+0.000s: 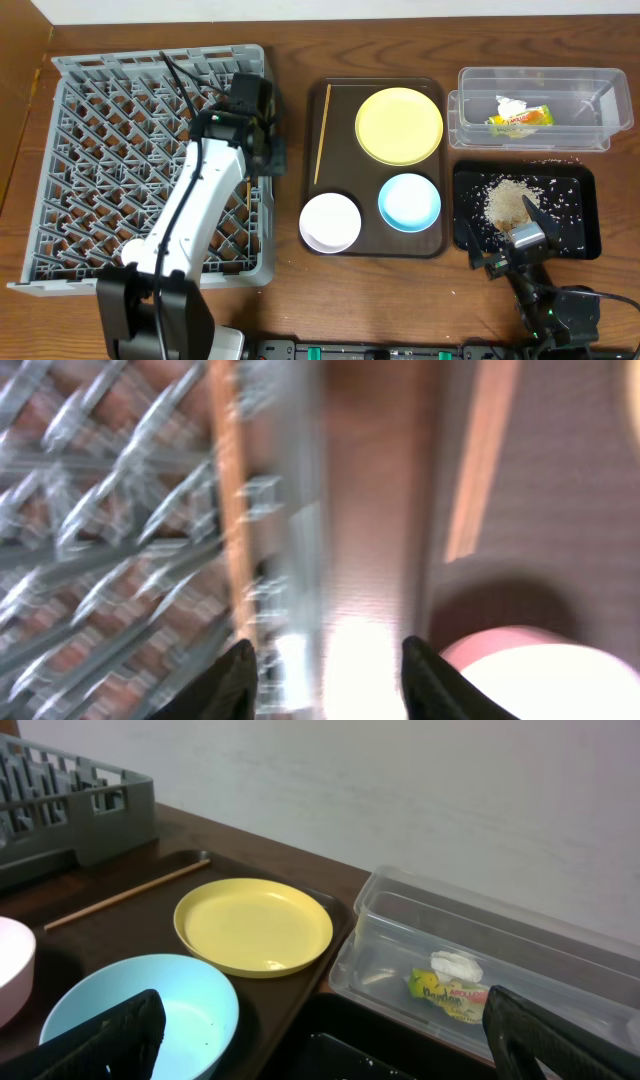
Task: Sort waste into correct bins and load items into the dishwasher
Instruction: 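Move the left gripper back and grasp the second chopstick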
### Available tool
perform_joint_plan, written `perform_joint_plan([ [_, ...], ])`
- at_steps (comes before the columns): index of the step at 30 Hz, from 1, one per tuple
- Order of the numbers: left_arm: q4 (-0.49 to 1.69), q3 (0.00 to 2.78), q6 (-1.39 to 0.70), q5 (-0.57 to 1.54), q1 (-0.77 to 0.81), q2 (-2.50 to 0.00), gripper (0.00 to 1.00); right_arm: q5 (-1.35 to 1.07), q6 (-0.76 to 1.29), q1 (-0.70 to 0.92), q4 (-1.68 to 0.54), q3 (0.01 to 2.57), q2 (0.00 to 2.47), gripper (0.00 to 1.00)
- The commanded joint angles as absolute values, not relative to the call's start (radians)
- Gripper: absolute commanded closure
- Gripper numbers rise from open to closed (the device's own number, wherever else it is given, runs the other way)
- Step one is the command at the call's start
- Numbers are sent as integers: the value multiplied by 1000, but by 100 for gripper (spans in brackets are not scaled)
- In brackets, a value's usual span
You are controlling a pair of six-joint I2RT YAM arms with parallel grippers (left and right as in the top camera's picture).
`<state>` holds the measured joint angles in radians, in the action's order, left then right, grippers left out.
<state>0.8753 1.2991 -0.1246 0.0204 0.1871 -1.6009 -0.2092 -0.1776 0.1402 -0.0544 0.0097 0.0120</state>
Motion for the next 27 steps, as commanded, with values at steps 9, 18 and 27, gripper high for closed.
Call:
perform_joint_plan([
  [9,582,1327,-73,-54,369,-1708,56,-214,-188,125,-53,6,7,1],
  [18,480,1327,-72,-53,373,-1902,56,-214,-188,125,-53,6,7,1],
  [27,468,1327,-72,-53,373,-2020,66,-214,-188,125,-53,6,7,1],
])
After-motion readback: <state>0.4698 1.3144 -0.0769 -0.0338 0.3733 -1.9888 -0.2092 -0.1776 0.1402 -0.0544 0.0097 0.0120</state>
